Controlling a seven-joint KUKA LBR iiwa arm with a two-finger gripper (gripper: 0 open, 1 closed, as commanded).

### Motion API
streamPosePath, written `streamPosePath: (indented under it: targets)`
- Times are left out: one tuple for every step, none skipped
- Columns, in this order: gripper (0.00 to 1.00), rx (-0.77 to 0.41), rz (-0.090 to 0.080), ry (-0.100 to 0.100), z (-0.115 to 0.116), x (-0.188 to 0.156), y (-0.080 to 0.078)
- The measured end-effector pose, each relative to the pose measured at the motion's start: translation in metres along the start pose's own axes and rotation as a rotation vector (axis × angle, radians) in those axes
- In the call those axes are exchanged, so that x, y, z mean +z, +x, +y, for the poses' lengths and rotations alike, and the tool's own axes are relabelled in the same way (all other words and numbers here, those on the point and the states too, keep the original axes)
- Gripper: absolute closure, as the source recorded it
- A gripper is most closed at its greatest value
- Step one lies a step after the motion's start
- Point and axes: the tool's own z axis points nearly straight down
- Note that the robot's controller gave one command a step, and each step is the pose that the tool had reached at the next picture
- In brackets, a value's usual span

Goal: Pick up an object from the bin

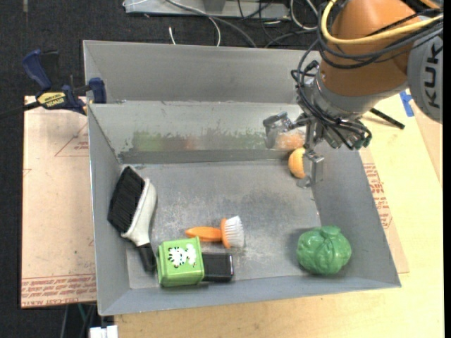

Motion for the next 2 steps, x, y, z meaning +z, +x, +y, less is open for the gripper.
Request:
streamPosePath:
  targets:
    - [0.0,-0.091,0.003,-0.001,0.062,0.026,-0.029]
    - [1.0,0.04,0.002,-0.001,0.049,0.013,-0.042]
